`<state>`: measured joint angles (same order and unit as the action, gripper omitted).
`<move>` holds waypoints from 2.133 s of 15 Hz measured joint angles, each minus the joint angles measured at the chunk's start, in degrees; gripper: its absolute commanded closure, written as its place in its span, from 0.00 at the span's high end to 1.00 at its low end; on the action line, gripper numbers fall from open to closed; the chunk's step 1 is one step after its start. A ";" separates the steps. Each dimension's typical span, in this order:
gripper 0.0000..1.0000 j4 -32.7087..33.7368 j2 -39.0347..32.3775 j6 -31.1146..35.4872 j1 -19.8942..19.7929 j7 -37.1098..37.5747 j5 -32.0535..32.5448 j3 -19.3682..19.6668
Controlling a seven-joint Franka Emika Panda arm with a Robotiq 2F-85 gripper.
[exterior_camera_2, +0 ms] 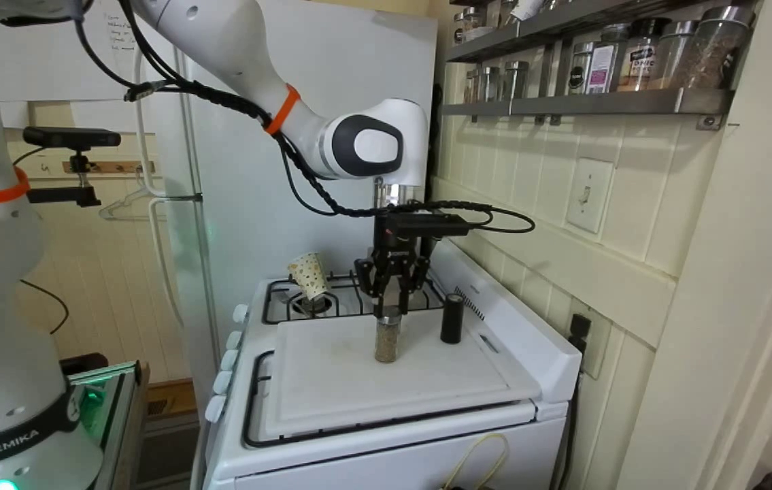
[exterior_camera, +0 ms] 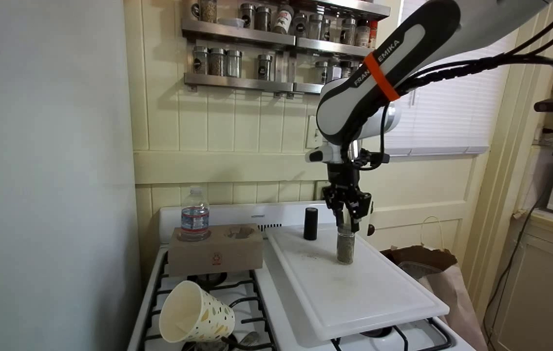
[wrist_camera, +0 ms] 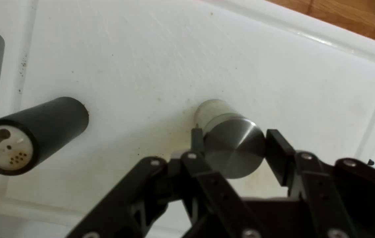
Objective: Move the brown spice bottle to the right
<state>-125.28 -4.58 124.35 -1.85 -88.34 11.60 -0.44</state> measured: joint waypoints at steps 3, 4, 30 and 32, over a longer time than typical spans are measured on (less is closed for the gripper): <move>0.24 0.00 0.00 0.00 0.13 -2.73 0.31 -0.08; 0.24 0.00 0.00 0.00 0.17 -3.56 0.40 -0.10; 1.00 -1.76 6.34 -0.13 4.55 24.26 1.33 -3.64; 1.00 -2.43 8.11 -0.94 5.23 31.33 0.95 -4.12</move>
<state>-127.71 3.53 123.41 3.37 -57.01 12.55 -4.56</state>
